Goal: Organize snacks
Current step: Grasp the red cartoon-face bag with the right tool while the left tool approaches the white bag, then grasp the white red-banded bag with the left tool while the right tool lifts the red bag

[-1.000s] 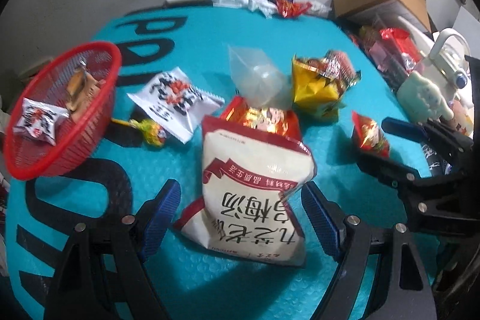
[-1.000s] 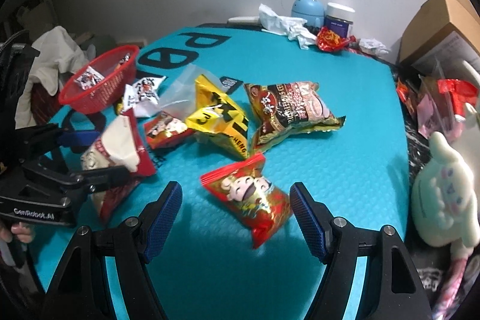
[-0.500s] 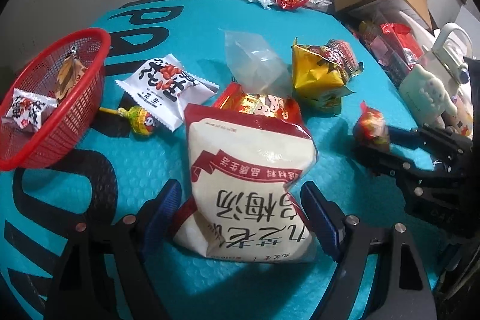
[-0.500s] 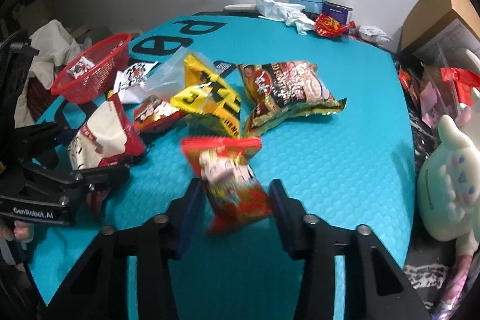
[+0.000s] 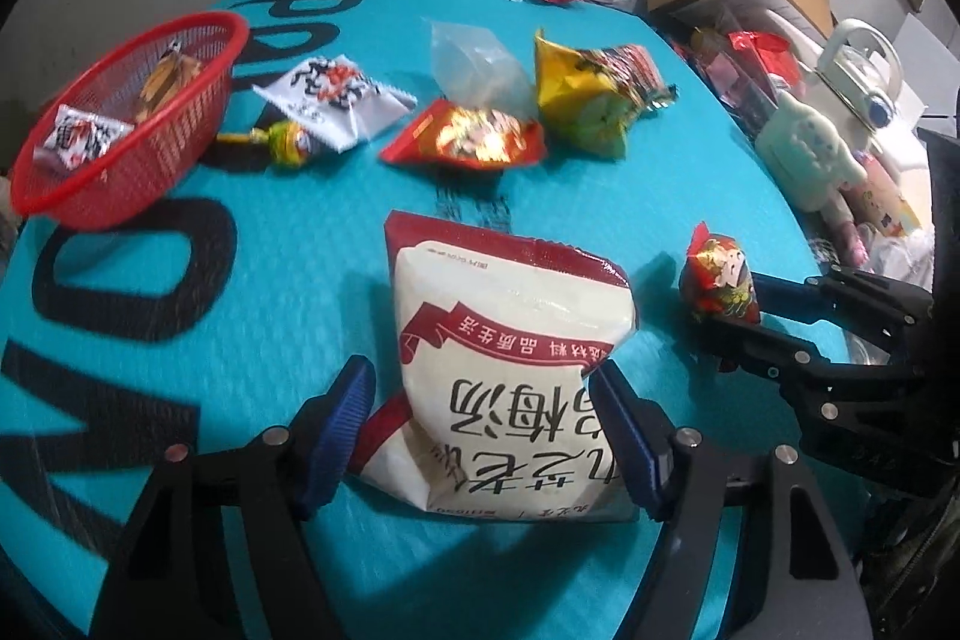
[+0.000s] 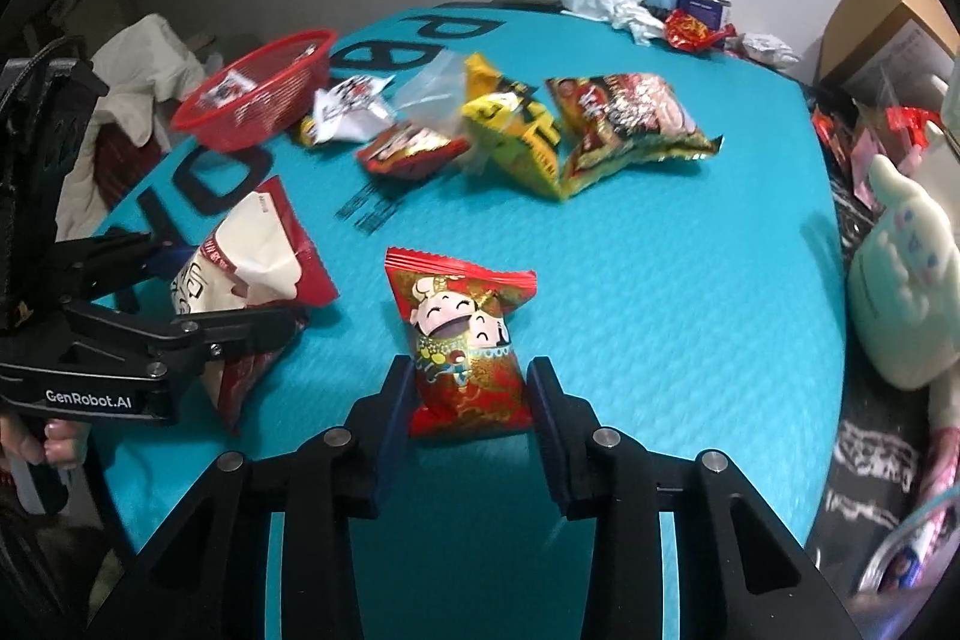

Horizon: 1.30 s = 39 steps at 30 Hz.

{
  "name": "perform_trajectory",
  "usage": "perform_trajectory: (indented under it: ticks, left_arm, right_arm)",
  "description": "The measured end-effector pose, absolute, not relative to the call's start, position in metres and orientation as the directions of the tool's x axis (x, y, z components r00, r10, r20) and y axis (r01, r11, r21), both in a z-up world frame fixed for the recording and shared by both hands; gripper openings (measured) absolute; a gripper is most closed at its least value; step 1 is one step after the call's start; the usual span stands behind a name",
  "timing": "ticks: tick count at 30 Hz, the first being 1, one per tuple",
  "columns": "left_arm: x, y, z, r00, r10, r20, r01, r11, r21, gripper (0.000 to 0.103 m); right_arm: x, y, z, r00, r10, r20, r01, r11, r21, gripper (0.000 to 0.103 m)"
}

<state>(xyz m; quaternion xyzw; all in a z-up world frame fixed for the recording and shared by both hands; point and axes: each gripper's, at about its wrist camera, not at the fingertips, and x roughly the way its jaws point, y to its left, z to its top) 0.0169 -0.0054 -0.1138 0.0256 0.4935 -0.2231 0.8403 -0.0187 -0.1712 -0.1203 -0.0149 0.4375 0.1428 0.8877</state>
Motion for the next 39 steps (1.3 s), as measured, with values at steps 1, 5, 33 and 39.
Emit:
perform_trajectory:
  ticks: [1, 5, 33, 39]
  left_arm:
    - [0.014, -0.005, -0.113, 0.407, -0.352, -0.843, 0.401, 0.898, -0.182, 0.073]
    - [0.000, -0.003, -0.111, 0.391, -0.355, -0.849, 0.407, 0.894, -0.186, 0.073]
    - [0.007, -0.011, -0.116, 0.460, -0.331, -0.824, 0.423, 0.898, -0.125, 0.056]
    - [-0.001, -0.007, -0.113, 0.422, -0.391, -0.818, 0.413, 0.886, -0.210, 0.056]
  right_arm:
    - [-0.022, -0.170, -0.120, 0.571, 0.246, -0.784, -0.277, 0.956, 0.098, 0.038]
    - [-0.038, -0.163, -0.121, 0.539, 0.249, -0.805, -0.307, 0.948, 0.087, 0.038]
    - [-0.037, -0.162, -0.128, 0.560, 0.287, -0.777, -0.292, 0.946, 0.139, 0.033]
    - [-0.042, -0.162, -0.123, 0.568, 0.305, -0.765, -0.301, 0.941, 0.152, 0.033]
